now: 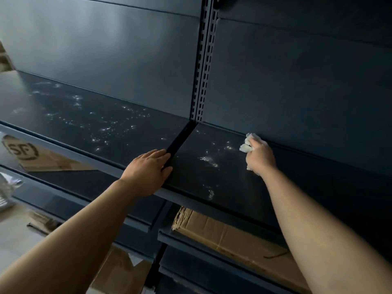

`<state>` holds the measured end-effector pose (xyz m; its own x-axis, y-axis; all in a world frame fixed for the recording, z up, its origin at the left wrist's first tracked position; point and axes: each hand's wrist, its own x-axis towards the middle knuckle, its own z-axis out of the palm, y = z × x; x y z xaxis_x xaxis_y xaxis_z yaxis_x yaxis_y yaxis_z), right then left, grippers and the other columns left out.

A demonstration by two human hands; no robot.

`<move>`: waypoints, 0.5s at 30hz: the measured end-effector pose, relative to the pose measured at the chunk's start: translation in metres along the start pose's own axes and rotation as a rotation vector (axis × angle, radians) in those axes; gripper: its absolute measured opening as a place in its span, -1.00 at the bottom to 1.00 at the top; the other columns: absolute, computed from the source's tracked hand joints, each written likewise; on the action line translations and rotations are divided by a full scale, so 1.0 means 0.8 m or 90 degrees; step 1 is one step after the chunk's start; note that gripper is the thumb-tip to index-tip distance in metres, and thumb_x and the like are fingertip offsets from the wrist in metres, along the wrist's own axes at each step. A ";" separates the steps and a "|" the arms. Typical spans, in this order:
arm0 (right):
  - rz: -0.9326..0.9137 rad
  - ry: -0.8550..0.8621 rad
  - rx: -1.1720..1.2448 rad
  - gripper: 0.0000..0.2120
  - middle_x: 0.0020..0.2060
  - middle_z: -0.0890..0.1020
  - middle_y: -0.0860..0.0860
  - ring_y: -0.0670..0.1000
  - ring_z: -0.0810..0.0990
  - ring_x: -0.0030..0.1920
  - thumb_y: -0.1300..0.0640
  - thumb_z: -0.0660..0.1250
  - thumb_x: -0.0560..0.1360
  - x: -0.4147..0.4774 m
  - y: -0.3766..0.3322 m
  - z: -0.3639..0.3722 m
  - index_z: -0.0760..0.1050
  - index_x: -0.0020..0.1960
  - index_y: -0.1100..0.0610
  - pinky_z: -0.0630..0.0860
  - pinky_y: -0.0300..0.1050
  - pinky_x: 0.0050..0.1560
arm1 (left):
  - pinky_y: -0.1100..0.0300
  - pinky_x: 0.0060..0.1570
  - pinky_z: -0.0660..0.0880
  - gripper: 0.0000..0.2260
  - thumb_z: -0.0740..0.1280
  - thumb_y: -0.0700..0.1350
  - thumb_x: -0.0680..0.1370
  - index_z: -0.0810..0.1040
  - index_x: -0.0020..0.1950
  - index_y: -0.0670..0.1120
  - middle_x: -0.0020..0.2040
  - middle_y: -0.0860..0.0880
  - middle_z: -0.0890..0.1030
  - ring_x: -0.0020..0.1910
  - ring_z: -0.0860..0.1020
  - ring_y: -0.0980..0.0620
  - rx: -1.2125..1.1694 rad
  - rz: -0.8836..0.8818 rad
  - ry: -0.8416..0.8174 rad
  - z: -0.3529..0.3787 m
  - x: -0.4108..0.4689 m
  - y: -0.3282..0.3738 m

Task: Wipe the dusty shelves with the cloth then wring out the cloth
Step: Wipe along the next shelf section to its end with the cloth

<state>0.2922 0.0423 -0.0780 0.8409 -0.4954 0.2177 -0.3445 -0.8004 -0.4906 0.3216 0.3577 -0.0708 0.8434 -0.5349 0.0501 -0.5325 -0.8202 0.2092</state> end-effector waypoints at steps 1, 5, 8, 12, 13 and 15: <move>-0.023 -0.022 -0.001 -0.50 0.42 0.37 0.01 0.10 0.39 0.37 0.38 0.12 0.40 0.002 -0.014 0.007 0.45 0.30 0.14 0.38 -0.10 0.27 | 0.13 0.49 0.02 -0.52 0.04 0.13 0.60 0.16 0.51 0.03 0.54 0.06 0.15 0.53 0.08 0.06 0.003 0.000 0.003 0.001 0.000 0.001; -0.124 -0.099 0.049 -0.47 0.42 0.38 0.05 0.05 0.36 0.40 0.38 0.12 0.47 -0.009 -0.062 0.030 0.40 0.39 0.11 0.28 -0.21 0.38 | 0.13 0.48 0.02 -0.51 0.03 0.14 0.60 0.16 0.51 0.03 0.54 0.07 0.15 0.53 0.07 0.06 0.007 0.003 0.008 0.004 0.002 -0.002; -0.166 -0.173 0.135 -0.49 0.24 0.53 0.01 -0.11 0.60 0.04 0.39 0.11 0.47 -0.029 -0.084 0.035 0.47 0.34 0.07 0.44 -0.42 0.05 | 0.12 0.48 0.06 -0.47 0.05 0.19 0.58 0.15 0.51 0.03 0.53 0.07 0.18 0.52 0.10 0.08 -0.002 0.000 0.008 0.003 0.002 -0.007; -0.026 -0.071 0.254 -0.51 0.02 0.57 0.01 -0.11 0.55 -0.48 0.38 0.09 0.50 -0.002 -0.070 0.016 0.49 0.32 0.02 0.36 -0.42 -0.56 | 0.05 0.44 0.17 -0.43 0.04 0.26 0.55 0.22 0.49 0.00 0.50 0.02 0.27 0.49 0.20 0.02 -0.002 -0.075 0.068 -0.010 -0.001 -0.022; -0.008 -0.044 0.223 -0.51 0.14 0.55 0.00 -0.04 0.61 -0.32 0.37 0.09 0.51 0.010 -0.062 0.010 0.46 0.34 0.03 0.38 -0.47 -0.48 | 0.06 0.44 0.16 -0.46 0.03 0.23 0.57 0.24 0.48 0.00 0.50 0.02 0.27 0.49 0.20 0.02 0.008 -0.086 0.071 -0.012 -0.002 -0.026; 0.001 -0.035 0.135 -0.50 0.32 0.48 0.03 0.09 0.58 0.10 0.37 0.11 0.50 0.031 -0.050 0.009 0.42 0.37 0.04 0.39 -0.42 -0.13 | 0.11 0.45 0.11 -0.53 0.04 0.14 0.60 0.25 0.47 0.00 0.51 0.04 0.24 0.50 0.17 0.05 0.016 -0.080 0.060 -0.010 -0.005 -0.034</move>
<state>0.3300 0.0648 -0.0593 0.8640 -0.4731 0.1724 -0.2561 -0.7076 -0.6586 0.3334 0.3834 -0.0687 0.9060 -0.4067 0.1174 -0.4226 -0.8850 0.1954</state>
